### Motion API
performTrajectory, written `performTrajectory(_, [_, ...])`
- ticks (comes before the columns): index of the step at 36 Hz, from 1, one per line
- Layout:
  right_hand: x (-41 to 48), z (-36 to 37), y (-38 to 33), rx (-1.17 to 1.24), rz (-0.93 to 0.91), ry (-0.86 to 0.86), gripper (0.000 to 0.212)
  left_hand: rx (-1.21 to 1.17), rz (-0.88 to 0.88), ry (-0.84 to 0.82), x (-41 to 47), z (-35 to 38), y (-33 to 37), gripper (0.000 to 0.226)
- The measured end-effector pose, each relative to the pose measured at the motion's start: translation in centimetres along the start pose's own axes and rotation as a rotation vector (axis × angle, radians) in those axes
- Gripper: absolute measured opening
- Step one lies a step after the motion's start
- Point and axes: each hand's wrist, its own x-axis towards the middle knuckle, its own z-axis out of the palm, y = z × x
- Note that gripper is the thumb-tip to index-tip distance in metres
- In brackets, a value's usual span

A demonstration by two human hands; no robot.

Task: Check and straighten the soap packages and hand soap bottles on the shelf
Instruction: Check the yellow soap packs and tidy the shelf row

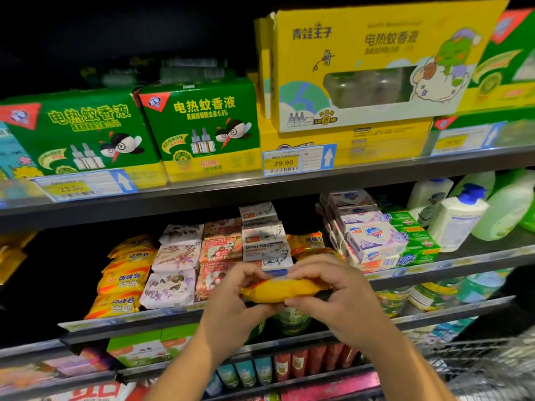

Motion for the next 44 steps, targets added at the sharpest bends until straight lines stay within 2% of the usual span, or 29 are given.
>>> performTrajectory(4, [0.0, -0.1, 0.3, 0.082, 0.041, -0.003, 0.038, -0.023, 0.082, 0.097, -0.2, -0.7, 0.3, 0.048])
performTrajectory(7, [-0.1, -0.4, -0.1, 0.278, 0.173, 0.045, 0.030, -0.131, 0.079, 0.062, -0.1, -1.2, 1.1, 0.046])
performTrajectory(11, [0.2, 0.1, -0.3, 0.500, 0.418, 0.097, 0.031, -0.415, -0.160, -0.051, 0.0, -1.1, 2.3, 0.039])
performTrajectory(15, [0.5, 0.7, -0.2, 0.405, 0.634, -0.003, 0.012, -0.478, -0.466, -0.115, 0.1, -0.6, 2.8, 0.025])
performTrajectory(19, [0.4, 0.8, 0.3, 0.334, 0.674, -0.099, 0.017, -0.451, -0.556, -0.115, 0.0, -0.6, 2.6, 0.020])
performTrajectory(23, [0.6, 0.1, 0.7, 0.282, 0.525, -0.096, 0.028, -0.375, -0.432, -0.064, 0.2, -1.4, 2.0, 0.044])
performTrajectory(26, [0.7, -0.1, 0.6, 0.219, 0.397, -0.056, 0.033, -0.294, -0.243, 0.002, 0.2, -2.1, 1.7, 0.037])
performTrajectory(30, [0.7, -0.1, 0.7, 0.339, 0.323, -0.120, 0.027, -0.148, 0.130, 0.053, 0.0, -2.9, 1.0, 0.024])
performTrajectory(32, [0.7, 0.0, 0.9, 0.400, 0.323, -0.168, 0.020, -0.011, 0.335, 0.079, 0.0, -3.3, 0.6, 0.022])
performTrajectory(35, [0.9, 0.6, 1.1, 0.514, 0.416, -0.119, 0.021, 0.185, 0.568, 0.124, 0.2, -3.6, 0.8, 0.017])
performTrajectory(38, [1.3, 1.8, 1.0, 0.588, 0.513, -0.093, 0.023, 0.255, 0.628, 0.132, 0.3, -3.4, 1.6, 0.023])
performTrajectory(44, [1.8, 4.1, 0.6, 0.744, 0.644, -0.143, 0.024, 0.295, 0.427, 0.088, 0.2, -3.1, 2.8, 0.050])
